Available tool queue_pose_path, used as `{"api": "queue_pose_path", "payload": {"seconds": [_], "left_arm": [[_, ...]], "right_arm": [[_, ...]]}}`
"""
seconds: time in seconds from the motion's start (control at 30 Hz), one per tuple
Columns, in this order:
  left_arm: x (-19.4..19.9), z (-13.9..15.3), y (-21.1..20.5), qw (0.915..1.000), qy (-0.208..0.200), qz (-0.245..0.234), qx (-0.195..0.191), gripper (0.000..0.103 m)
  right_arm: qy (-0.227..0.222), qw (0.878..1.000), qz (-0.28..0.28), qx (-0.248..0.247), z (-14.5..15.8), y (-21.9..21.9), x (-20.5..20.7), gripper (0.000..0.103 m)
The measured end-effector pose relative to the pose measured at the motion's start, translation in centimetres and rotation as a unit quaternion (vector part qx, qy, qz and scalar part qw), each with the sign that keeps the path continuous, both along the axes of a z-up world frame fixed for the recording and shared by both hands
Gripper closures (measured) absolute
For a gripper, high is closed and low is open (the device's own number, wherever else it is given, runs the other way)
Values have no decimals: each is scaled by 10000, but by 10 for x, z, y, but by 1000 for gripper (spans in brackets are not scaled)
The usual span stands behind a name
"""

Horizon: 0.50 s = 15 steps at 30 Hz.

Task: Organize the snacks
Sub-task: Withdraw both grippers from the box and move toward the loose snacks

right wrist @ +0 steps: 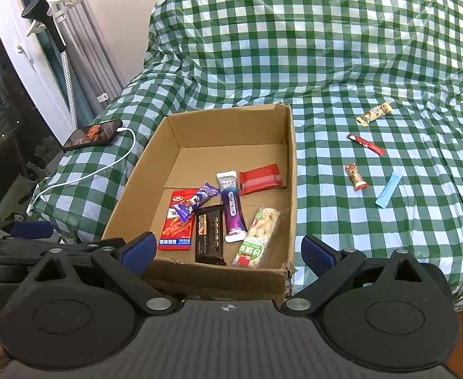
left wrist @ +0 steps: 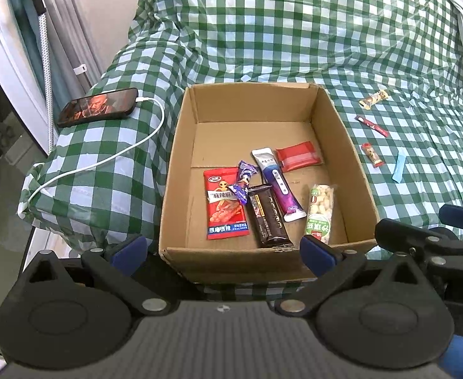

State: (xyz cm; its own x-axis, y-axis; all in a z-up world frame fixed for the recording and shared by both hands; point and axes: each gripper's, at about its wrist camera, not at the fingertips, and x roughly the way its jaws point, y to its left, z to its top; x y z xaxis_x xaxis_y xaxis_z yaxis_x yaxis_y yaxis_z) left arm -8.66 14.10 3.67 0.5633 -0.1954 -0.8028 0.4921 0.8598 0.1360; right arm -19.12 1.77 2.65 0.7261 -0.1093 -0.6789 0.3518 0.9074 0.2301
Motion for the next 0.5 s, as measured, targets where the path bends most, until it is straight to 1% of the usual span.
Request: {"api": "queue_pose_path", "payload": {"seconds": [0.17,0.33,0.5], "left_arm": [[-1,0,-2,10000,16,6,15,0],[2,1,-10,9999,-14,-61,121,0],[7,-1,-23,9997,42,-140,214,0]], "right_arm": [[83,9999,10,71,1,-4,0,5],[48,9999,10,158,1,-11,0,5],[46,9995,-132,288,-3,-25,0,5]]}}
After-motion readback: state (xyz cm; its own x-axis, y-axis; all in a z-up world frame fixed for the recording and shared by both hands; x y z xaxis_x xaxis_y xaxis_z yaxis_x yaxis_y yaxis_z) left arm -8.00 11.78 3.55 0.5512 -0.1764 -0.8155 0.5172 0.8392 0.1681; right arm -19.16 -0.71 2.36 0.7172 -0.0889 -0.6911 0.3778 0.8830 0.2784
